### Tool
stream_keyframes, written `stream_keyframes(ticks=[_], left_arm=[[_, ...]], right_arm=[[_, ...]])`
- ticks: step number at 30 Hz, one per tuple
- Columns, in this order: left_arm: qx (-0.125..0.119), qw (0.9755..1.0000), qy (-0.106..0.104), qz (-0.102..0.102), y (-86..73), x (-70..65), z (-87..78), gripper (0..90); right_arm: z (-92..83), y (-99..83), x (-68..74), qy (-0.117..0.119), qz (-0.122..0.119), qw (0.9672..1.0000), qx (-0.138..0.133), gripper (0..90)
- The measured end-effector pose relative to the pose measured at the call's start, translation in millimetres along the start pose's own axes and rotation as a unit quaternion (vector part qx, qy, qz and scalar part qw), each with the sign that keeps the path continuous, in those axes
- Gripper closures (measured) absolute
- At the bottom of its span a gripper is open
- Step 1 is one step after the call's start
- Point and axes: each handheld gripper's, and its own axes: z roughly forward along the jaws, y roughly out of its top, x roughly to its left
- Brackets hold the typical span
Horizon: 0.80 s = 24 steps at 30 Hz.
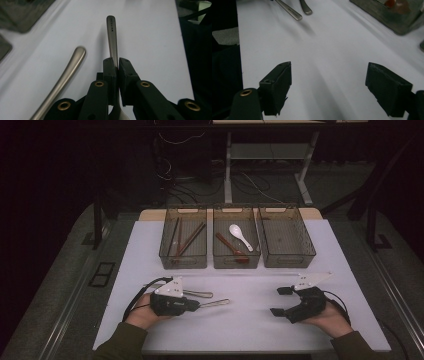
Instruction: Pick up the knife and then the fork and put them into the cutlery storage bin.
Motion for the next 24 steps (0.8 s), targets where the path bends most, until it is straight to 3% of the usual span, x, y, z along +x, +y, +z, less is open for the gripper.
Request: stream_keyframes(ticks=[6,13,15,16,24], left_arm=[[-0.008,0.9994,-0.026,0.021,22.1,-1.4,14.9,83.9],[-0.014,0.9973,-0.054,0.046,51.4,-1.7,36.9,83.9],[-0.013,0.9967,-0.060,0.054,57.0,-2.6,42.1,83.9],[-0.012,0.9962,-0.063,0.058,59.9,-2.9,45.0,83.9],[-0.005,0.9933,-0.081,0.082,74.9,-8.4,62.4,83.8]], right_arm=[[8.1,19.5,2.9,0.024,-0.030,0.9991,0.015,24.3],[22.3,43.6,4.5,0.063,-0.058,0.9957,0.035,33.6],[26.5,49.6,4.3,0.077,-0.062,0.9942,0.043,36.4],[28.7,52.4,2.4,0.083,-0.078,0.9923,0.049,38.1],[50.5,66.8,4.6,0.141,-0.094,0.9811,0.093,55.9]])
